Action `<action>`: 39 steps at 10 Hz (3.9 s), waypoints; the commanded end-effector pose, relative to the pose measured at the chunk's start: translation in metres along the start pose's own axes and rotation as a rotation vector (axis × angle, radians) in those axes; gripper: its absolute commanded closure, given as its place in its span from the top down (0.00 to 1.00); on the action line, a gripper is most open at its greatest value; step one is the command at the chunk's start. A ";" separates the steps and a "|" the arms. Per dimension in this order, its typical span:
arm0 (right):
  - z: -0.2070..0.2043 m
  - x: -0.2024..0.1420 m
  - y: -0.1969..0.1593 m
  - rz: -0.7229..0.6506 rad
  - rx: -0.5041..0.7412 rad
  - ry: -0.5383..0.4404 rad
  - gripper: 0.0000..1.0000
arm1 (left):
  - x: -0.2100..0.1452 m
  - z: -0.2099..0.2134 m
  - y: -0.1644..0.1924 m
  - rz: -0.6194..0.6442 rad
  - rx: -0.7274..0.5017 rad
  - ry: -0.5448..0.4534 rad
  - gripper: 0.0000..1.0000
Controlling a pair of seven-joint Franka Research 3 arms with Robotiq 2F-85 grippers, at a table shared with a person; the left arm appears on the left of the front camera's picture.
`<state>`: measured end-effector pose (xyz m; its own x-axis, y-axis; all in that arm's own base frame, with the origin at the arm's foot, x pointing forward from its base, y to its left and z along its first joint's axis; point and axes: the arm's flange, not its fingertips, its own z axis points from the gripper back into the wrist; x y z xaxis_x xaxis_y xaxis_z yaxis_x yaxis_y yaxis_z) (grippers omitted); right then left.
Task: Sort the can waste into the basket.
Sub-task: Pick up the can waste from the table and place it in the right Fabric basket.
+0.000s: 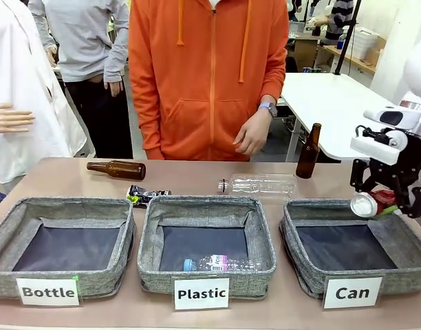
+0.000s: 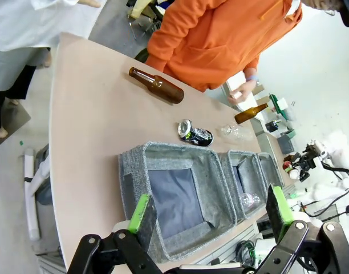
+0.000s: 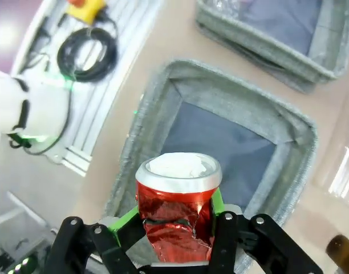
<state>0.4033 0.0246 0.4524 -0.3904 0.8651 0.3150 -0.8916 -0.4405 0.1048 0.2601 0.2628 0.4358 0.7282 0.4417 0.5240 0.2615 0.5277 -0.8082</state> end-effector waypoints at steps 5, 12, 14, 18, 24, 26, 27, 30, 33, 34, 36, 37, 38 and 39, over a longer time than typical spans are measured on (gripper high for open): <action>0.025 -0.014 -0.013 -0.149 -0.034 -0.029 1.00 | 0.002 0.000 0.000 -0.022 -0.016 -0.016 1.00; 0.034 -0.026 -0.016 -0.267 -0.062 -0.070 1.00 | 0.002 0.000 0.000 -0.022 -0.016 -0.016 1.00; 0.044 -0.039 -0.012 -0.438 -0.027 -0.199 1.00 | 0.002 0.000 0.000 -0.022 -0.016 -0.016 1.00; 0.088 -0.114 0.020 -1.304 0.153 -1.365 1.00 | 0.002 0.000 0.000 -0.022 -0.016 -0.016 1.00; 0.080 -0.168 0.026 -1.976 0.003 -1.988 1.00 | 0.002 0.000 0.000 -0.022 -0.016 -0.016 1.00; 0.082 -0.164 0.024 -2.004 -0.128 -1.964 1.00 | 0.002 0.000 0.000 -0.022 -0.016 -0.016 1.00; 0.079 -0.194 0.028 -1.650 0.266 -1.258 1.00 | 0.002 0.000 0.000 -0.022 -0.016 -0.016 1.00; 0.079 -0.194 0.028 -1.650 0.266 -1.258 1.00 | 0.002 0.000 0.000 -0.022 -0.016 -0.016 1.00; 0.079 -0.194 0.028 -1.650 0.266 -1.258 1.00 | 0.002 0.000 0.000 -0.022 -0.016 -0.016 1.00; 0.079 -0.194 0.028 -1.650 0.266 -1.258 1.00 | 0.002 0.000 0.000 -0.022 -0.016 -0.016 1.00; 0.079 -0.194 0.028 -1.650 0.266 -1.258 1.00 | 0.002 0.000 0.000 -0.022 -0.016 -0.016 1.00; 0.079 -0.194 0.028 -1.650 0.266 -1.258 1.00 | 0.002 0.000 0.000 -0.022 -0.016 -0.016 1.00; 0.079 -0.194 0.028 -1.650 0.266 -1.258 1.00 | 0.002 0.000 0.000 -0.022 -0.016 -0.016 1.00; 0.079 -0.194 0.028 -1.650 0.266 -1.258 1.00 | 0.002 0.000 0.000 -0.022 -0.016 -0.016 1.00</action>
<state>0.4726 -0.1717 0.4671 0.9814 -0.1610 0.1047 -0.0573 0.2748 0.9598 0.2606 0.2636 0.4362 0.7286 0.4402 0.5248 0.2613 0.5296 -0.8070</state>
